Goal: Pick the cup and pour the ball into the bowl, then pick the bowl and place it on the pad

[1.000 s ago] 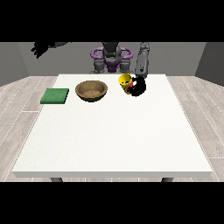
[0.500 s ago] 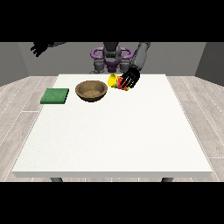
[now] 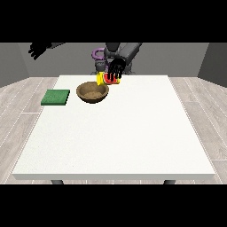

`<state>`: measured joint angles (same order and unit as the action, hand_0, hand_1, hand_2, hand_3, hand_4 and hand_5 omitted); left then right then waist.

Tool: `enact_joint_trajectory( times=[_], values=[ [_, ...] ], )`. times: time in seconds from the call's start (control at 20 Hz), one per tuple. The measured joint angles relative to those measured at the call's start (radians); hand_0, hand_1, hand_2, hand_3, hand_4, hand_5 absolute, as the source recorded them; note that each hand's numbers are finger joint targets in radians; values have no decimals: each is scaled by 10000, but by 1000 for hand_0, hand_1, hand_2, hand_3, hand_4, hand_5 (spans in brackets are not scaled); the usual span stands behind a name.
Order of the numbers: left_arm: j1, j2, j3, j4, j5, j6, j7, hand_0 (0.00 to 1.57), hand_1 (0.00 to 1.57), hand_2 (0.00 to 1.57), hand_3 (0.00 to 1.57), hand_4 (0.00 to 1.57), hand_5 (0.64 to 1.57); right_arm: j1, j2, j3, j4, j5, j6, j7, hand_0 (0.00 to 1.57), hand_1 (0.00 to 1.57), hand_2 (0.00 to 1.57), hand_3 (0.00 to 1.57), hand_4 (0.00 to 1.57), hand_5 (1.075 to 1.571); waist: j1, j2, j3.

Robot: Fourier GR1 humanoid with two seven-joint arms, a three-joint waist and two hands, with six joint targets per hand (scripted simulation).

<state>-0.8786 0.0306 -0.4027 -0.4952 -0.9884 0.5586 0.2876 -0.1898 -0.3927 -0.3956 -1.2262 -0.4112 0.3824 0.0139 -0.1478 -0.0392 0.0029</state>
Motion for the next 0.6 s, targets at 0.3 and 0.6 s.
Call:
enact_joint_trajectory(
  times=[0.3,0.6],
  values=[
    [-933,-233,-1289,416,-1739,-1177,1858,1453,1453,1571,1571,1090,1569,-261,-72,67,411,106,3,51,0,0,0,293,699,1555,65,-258,-11],
    [-1433,-287,-2710,-165,-2771,-3062,3194,272,272,1258,1549,1040,1571,-682,173,316,924,412,-95,-285,0,0,0,327,686,1552,-139,-232,-14]
  ],
)
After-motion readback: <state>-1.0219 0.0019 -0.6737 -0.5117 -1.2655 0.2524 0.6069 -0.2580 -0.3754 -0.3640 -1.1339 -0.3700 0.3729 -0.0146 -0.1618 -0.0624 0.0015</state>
